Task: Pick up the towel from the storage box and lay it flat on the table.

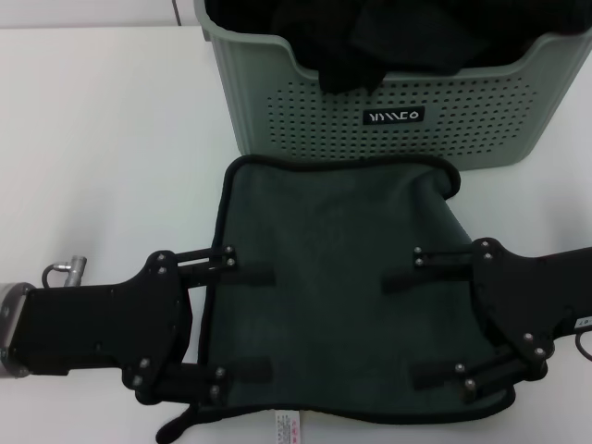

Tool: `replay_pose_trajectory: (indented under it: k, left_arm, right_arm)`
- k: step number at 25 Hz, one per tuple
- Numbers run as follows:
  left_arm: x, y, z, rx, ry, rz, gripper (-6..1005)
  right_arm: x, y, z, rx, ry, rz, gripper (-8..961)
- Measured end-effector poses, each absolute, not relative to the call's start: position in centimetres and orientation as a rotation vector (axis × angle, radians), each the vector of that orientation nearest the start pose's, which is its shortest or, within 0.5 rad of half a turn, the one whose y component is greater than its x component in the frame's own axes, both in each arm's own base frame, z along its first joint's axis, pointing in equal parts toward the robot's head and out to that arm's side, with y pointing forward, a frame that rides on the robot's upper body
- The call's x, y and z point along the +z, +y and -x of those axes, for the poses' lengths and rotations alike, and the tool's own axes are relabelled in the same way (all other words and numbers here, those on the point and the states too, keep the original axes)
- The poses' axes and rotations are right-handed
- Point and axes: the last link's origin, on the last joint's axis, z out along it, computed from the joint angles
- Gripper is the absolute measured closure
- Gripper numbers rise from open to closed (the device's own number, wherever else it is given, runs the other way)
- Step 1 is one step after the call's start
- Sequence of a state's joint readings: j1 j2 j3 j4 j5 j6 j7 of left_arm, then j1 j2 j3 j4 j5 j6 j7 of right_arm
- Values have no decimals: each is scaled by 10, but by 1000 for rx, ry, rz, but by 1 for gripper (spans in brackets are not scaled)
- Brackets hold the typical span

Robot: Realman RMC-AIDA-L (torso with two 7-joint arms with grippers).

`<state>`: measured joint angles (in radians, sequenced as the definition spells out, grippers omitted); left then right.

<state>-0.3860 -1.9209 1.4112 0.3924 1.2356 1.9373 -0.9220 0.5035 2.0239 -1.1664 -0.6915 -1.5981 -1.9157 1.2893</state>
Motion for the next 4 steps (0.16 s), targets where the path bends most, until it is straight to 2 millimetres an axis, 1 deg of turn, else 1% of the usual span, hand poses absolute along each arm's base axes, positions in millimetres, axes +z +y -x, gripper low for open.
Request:
replay_pose_trajectory:
  k: [4]
  left_arm:
    - [5, 233, 256, -1352, -147, 2879, 215]
  right_arm:
    - [-3, 275, -200, 1129, 147, 3148, 95]
